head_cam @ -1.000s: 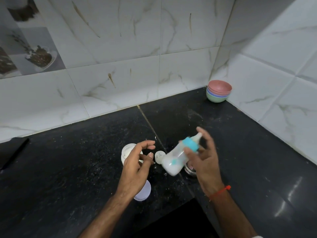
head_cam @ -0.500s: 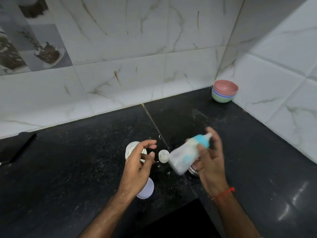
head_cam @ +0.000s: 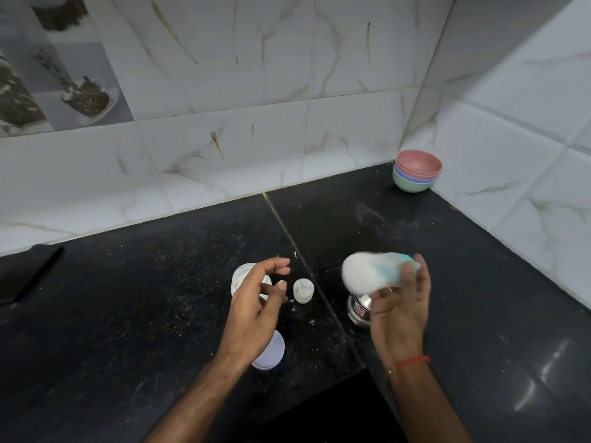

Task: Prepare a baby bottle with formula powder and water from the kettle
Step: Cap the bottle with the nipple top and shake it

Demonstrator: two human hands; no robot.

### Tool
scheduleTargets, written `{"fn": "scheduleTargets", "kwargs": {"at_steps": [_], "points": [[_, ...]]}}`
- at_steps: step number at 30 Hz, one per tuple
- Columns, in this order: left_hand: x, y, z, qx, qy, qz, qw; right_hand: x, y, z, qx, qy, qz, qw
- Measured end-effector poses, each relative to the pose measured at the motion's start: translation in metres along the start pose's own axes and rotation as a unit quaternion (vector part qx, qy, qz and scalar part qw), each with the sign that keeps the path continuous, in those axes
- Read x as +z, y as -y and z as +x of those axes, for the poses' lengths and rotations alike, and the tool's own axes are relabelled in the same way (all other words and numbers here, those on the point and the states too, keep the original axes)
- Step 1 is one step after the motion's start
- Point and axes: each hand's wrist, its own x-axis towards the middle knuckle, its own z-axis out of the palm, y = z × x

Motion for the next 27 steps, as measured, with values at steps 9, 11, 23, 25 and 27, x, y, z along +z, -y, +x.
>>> {"fn": "scheduleTargets", "kwargs": {"at_steps": [9,11,23,25,27], "points": [[0.001,-0.001,0.002,0.001,0.005,0.000,1.000,0.004,0.010,0.008,-0.036,0.010,-0.044,0.998],[0.001,0.000,0.002,0.001,0.006,0.000,1.000,0.002,0.007,0.009,-0.037,-0.014,-0.037,0.999],[0.003,0.001,0.002,0.004,0.009,0.002,1.000,0.006,-0.004,-0.015,0.000,0.142,-0.202,0.969],[0.002,0.002,0.002,0.003,0.006,0.002,1.000,0.006,-0.002,-0.009,-0.028,0.076,-0.147,0.986],[0.002,0.002,0.003,0.000,-0.001,-0.003,1.000,0.005,0.002,0.002,-0.049,-0.021,-0.068,0.996]]}}
